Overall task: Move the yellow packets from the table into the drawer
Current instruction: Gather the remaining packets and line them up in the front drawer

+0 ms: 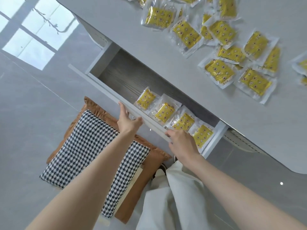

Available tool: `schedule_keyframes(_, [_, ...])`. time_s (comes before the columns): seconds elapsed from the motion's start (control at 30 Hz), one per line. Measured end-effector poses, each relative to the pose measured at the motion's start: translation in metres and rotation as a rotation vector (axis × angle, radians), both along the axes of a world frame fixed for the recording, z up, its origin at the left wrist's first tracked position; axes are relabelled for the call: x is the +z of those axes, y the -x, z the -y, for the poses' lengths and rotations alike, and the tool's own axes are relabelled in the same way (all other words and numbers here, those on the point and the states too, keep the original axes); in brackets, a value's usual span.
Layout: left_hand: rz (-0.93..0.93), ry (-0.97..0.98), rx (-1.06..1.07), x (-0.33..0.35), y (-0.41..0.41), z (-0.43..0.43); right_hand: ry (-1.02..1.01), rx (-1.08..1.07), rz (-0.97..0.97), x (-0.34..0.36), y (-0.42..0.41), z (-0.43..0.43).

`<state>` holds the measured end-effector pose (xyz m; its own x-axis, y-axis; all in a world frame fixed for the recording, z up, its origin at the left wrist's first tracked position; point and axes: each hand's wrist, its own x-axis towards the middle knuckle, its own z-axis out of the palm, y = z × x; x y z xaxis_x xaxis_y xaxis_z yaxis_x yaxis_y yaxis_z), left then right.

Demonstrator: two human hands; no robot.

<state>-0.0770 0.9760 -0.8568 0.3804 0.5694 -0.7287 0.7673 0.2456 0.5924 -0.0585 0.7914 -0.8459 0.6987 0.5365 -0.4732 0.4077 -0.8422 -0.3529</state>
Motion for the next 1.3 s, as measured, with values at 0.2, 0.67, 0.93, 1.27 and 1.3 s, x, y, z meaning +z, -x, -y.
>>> schedule_keyframes(0.2, [-0.03, -0.057, -0.13, 0.01, -0.041, 0.009, 0.06, 0.111, 0.275, -0.003, -0.036, 0.014])
schedule_keyframes(0.67, [-0.071, 0.031, -0.383, 0.009, -0.099, -0.006, -0.12, -0.13, 0.07, 0.015, -0.174, 0.025])
schedule_keyframes(0.93, [-0.356, -0.598, -1.109, 0.025, -0.141, -0.017, 0.027, -0.033, 0.239, 0.016, -0.194, 0.001])
schedule_keyframes(1.27, [-0.08, -0.87, -1.683, 0.01, -0.175, -0.058, -0.193, -0.231, 0.448, 0.0, -0.22, -0.017])
schedule_keyframes(1.3, [-0.006, -0.855, -1.703, 0.005, -0.175, -0.064, -0.247, -0.264, 0.458, -0.006, -0.221, -0.022])
